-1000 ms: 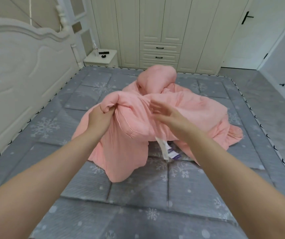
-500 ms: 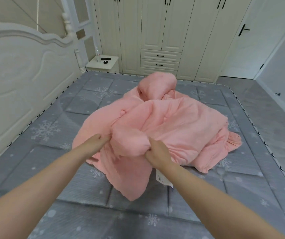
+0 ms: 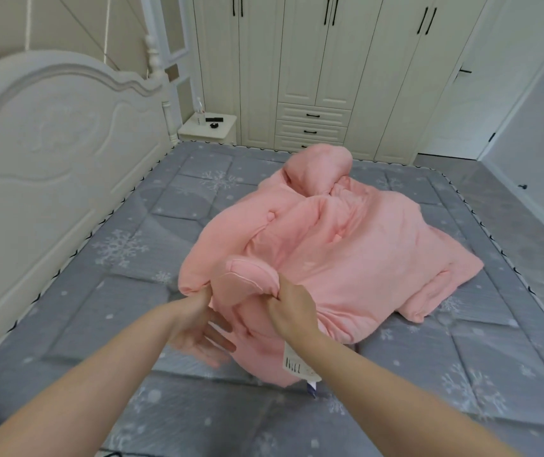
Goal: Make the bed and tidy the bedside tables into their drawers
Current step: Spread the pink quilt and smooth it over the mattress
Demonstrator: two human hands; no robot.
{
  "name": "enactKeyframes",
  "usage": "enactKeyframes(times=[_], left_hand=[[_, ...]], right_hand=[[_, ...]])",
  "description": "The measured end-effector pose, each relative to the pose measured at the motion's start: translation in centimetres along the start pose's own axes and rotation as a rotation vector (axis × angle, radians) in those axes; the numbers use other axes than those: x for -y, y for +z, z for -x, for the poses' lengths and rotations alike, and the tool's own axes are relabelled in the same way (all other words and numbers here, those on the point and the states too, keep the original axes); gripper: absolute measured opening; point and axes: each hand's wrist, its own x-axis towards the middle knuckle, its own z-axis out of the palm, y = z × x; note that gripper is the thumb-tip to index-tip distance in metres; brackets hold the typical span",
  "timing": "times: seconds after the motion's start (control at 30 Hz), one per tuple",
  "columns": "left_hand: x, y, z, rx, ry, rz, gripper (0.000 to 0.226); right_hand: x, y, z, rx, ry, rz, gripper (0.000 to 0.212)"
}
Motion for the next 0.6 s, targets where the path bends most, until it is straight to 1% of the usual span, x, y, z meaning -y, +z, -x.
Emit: enactKeyframes(times=[0.07,0.13,0.2,0.23,0.3,0.37,0.43,0.5,0.53,0.6], left_hand=[[1.7,-2.0,1.6,0.068,0.051,0.159,0.094],[3.0,-3.6,3.0,0.072,0.149,0.359,0.077],[4.2,-5.7,4.7,0.039,0.293,0.447,0.066],[4.7,-6.8,5.8,-0.009,0.362,0.479,0.062],[5.1,-9.0,7.4,-0.094,0.467,0.547,0.063],[5.2,-11.1,8.7,-0.113,0.547,0.609,0.071],[5.2,-12.6,9.3,-0.107,0.590,0.659,0.067],[5.2,-13.2,9.1,-0.122,0.594,0.648,0.055],[5.1,-13.1,8.8,-0.134,0.590,0.659,0.053],[5.0,-12.7,8.1,-0.155,0.571,0.697,0.046]], right_hand=[[3.2,1.8,1.6,0.009,0.009,-0.012,0.049],[6.4,3.7,2.9,0.028,-0.036,-0.024,0.056],[10.0,6.0,4.3,0.079,-0.097,-0.026,0.059],[11.7,7.2,5.1,0.105,-0.128,-0.054,0.059],[14.2,8.9,6.1,0.162,-0.153,-0.130,0.053],[15.8,10.1,6.3,0.202,-0.156,-0.203,0.050],[16.5,10.7,5.8,0.240,-0.154,-0.229,0.055],[16.4,11.3,5.2,0.279,-0.143,-0.239,0.053],[16.1,11.4,5.0,0.287,-0.134,-0.253,0.050],[15.1,11.8,4.5,0.296,-0.103,-0.286,0.051]])
